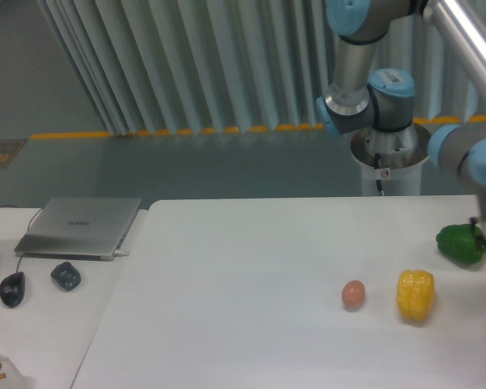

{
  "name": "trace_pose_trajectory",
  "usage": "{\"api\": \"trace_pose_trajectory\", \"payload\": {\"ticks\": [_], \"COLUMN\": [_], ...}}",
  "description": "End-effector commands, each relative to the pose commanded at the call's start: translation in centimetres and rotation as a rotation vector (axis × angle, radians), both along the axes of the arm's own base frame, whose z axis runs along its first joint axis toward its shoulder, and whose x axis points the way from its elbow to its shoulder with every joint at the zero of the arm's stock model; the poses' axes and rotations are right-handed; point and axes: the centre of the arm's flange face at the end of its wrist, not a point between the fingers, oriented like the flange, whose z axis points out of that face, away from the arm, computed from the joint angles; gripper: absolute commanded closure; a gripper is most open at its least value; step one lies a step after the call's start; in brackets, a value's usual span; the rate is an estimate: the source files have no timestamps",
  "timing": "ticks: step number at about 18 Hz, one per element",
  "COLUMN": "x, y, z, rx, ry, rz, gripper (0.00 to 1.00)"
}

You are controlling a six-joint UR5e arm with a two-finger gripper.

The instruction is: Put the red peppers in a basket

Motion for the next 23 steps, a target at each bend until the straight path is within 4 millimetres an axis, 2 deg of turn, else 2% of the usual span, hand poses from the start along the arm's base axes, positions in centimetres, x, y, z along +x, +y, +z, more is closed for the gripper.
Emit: {"api": "trace_pose_trajectory", "payload": {"ticks": [1,2,6,10,13,18,20,23], "x": [-0.7,-1.3,-4.5,-6.9,-8.8,-11.3,-11.7,-11.2], "y": [-1.9,-3.9,-10.1,-15.5,-19.1,-23.1,-25.0,-28.2], "z": [0.1,1.4,1.9,0.8,0.0,-2.7,-3.0,-4.6], "rx": [-0.003,-0.008,-0.023,-0.019,-0.031,0.028,0.042,0.022], "ry": [-0.002,0.02,0.002,-0.018,-0.021,-0.065,-0.067,-0.088], "rz": [0.019,-0.004,-0.01,-0.009,-0.019,0.021,-0.003,-0.054], "gripper": [0.56,0.55,0.54,0.54,0.54,0.53,0.53,0.52]}}
